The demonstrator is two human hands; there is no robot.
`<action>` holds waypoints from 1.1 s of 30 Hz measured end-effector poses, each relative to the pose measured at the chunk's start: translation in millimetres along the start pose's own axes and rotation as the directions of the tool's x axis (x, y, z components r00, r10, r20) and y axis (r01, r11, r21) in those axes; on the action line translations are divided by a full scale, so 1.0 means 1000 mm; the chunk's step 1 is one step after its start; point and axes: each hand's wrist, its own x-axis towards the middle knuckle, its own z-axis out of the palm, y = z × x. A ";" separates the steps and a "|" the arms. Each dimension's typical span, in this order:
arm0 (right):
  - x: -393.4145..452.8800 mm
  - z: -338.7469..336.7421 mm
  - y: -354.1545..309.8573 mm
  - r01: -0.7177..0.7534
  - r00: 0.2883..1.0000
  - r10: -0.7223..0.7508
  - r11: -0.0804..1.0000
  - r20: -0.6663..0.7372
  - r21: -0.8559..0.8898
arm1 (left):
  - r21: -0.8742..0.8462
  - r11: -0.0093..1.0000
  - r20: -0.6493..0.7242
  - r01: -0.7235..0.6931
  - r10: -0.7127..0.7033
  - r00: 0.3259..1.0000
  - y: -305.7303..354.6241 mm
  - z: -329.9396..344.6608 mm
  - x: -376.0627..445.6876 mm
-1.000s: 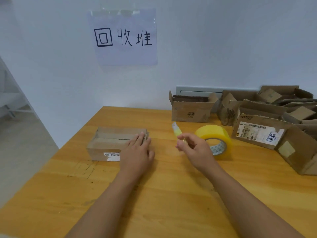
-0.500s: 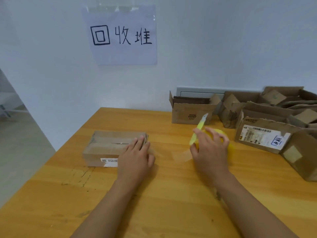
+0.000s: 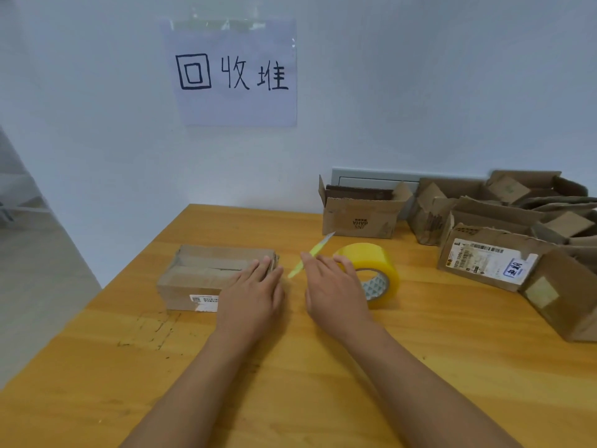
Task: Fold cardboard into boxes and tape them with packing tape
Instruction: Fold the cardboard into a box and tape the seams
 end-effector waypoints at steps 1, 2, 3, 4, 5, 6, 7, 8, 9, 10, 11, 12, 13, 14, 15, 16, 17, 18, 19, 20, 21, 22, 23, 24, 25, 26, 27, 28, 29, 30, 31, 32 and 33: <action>-0.001 0.002 -0.002 0.001 1.000 -0.001 1.000 -0.008 0.003 | -0.006 1.000 0.000 -0.006 0.006 1.000 -0.001 0.000 0.000; -0.002 0.002 -0.004 0.003 1.000 -0.003 1.000 -0.021 0.007 | -0.009 1.000 0.002 -0.011 0.011 1.000 -0.002 0.000 0.000; -0.002 0.002 -0.004 0.003 0.999 -0.002 1.000 -0.041 0.015 | -0.013 1.000 0.006 -0.013 0.014 1.000 -0.002 -0.001 0.000; -0.003 0.001 -0.004 0.000 0.998 0.001 1.000 -0.063 0.030 | -0.020 1.000 0.009 -0.016 0.016 1.000 -0.002 -0.001 0.000; -0.004 0.000 -0.005 -0.002 0.996 0.007 0.998 -0.086 0.056 | -0.028 0.999 0.010 -0.021 0.021 1.000 -0.003 -0.002 0.000; -0.005 0.000 -0.006 -0.005 0.993 0.017 0.995 -0.115 0.101 | -0.035 0.999 0.007 -0.028 0.029 1.000 -0.004 -0.002 0.000; -0.007 0.001 -0.008 -0.012 0.989 0.038 0.985 -0.145 0.173 | -0.043 0.998 0.009 -0.038 0.038 0.999 -0.005 -0.003 -0.001; -0.010 0.002 -0.011 -0.030 0.983 0.078 0.963 -0.168 0.268 | -0.052 0.998 0.014 -0.046 0.047 0.999 -0.007 -0.004 -0.002; -0.013 0.003 -0.015 -0.061 0.975 0.134 0.928 -0.175 0.368 | -0.058 0.997 0.020 -0.055 0.056 0.998 -0.009 -0.005 -0.003; -0.016 0.004 -0.020 -0.101 0.966 0.198 0.883 -0.168 0.458 | -0.061 0.996 0.026 -0.066 0.067 0.997 -0.010 -0.006 -0.003; -0.019 0.005 -0.023 -0.144 0.954 0.260 0.836 -0.151 0.530 | -0.064 0.995 0.043 -0.077 0.080 0.996 -0.011 -0.009 -0.004; -0.022 0.005 -0.026 -0.189 0.940 0.317 0.789 -0.124 0.584 | -0.068 0.994 0.067 -0.088 0.093 0.993 -0.012 -0.012 -0.004; -0.024 0.005 -0.027 -0.236 0.926 0.368 0.744 -0.088 0.625 | -0.073 0.993 0.093 -0.097 0.104 0.990 -0.012 -0.015 -0.004; -0.025 0.004 -0.028 -0.282 0.911 0.410 0.699 -0.046 0.657 | -0.076 0.992 0.121 -0.105 0.114 0.986 -0.014 -0.017 -0.004; -0.026 0.003 -0.028 -0.324 0.898 0.439 0.656 0.005 0.682 | -0.072 0.990 0.143 -0.118 0.128 0.981 -0.015 -0.018 -0.003; -0.026 0.003 -0.027 -0.364 0.888 0.455 0.615 0.063 0.700 | -0.066 0.989 0.157 -0.134 0.143 0.977 -0.017 -0.019 -0.003; -0.026 0.002 -0.026 -0.400 0.879 0.461 0.578 0.120 0.711 | -0.061 0.988 0.166 -0.145 0.153 0.974 -0.018 -0.019 -0.003; -0.027 0.002 -0.026 -0.428 0.871 0.462 0.547 0.167 0.720 | -0.058 0.987 0.174 -0.147 0.155 0.972 -0.019 -0.020 -0.003; -0.028 0.001 -0.026 -0.445 0.865 0.460 0.523 0.199 0.727 | -0.059 0.988 0.181 -0.144 0.152 0.972 -0.019 -0.021 -0.003; -0.028 0.002 -0.027 -0.452 0.863 0.456 0.509 0.216 0.732 | -0.062 0.988 0.186 -0.140 0.149 0.971 -0.019 -0.022 -0.003; -0.028 0.001 -0.028 -0.454 0.864 0.451 0.504 0.224 0.735 | -0.065 0.988 0.188 -0.138 0.148 0.971 -0.018 -0.022 -0.002; -0.028 0.001 -0.029 -0.455 0.865 0.444 0.503 0.232 0.735 | -0.067 0.988 0.190 -0.138 0.148 0.971 -0.018 -0.022 -0.002; -0.027 0.002 -0.030 -0.450 0.872 0.429 0.511 0.237 0.732 | -0.066 0.988 0.189 -0.138 0.148 0.971 -0.017 -0.022 -0.002; -0.027 0.003 -0.031 -0.442 0.880 0.410 0.526 0.239 0.726 | -0.067 0.988 0.188 -0.137 0.147 0.971 -0.017 -0.022 -0.002; -0.026 0.002 -0.032 -0.434 0.888 0.392 0.546 0.240 0.717 | -0.070 0.988 0.190 -0.135 0.146 0.971 -0.017 -0.022 -0.003; -0.026 0.002 -0.033 -0.428 0.894 0.376 0.566 0.242 0.704 | -0.074 0.988 0.194 -0.133 0.145 0.970 -0.016 -0.022 -0.003; -0.025 0.000 -0.034 -0.418 0.902 0.357 0.588 0.242 0.692 | -0.077 0.989 0.198 -0.130 0.143 0.970 -0.016 -0.023 -0.003; -0.024 -0.001 -0.034 -0.401 0.912 0.334 0.614 0.236 0.680 | -0.079 0.989 0.200 -0.127 0.140 0.970 -0.016 -0.023 -0.003; -0.024 -0.003 -0.035 -0.379 0.923 0.313 0.643 0.223 0.665 | -0.077 0.989 0.200 -0.126 0.139 0.970 -0.016 -0.023 -0.003; -0.024 -0.004 -0.036 -0.360 0.932 0.296 0.674 0.211 0.645 | -0.071 0.989 0.199 -0.128 0.139 0.970 -0.016 -0.024 -0.003; -0.024 -0.004 -0.036 -0.345 0.938 0.278 0.698 0.206 0.627 | -0.065 0.990 0.198 -0.129 0.139 0.970 -0.015 -0.024 -0.002; -0.024 -0.004 -0.037 -0.335 0.942 0.262 0.712 0.210 0.617 | -0.062 0.990 0.196 -0.129 0.139 0.971 -0.015 -0.024 -0.002; -0.024 -0.004 -0.037 -0.331 0.944 0.247 0.717 0.221 0.613 | -0.063 0.990 0.195 -0.127 0.137 0.971 -0.015 -0.025 -0.002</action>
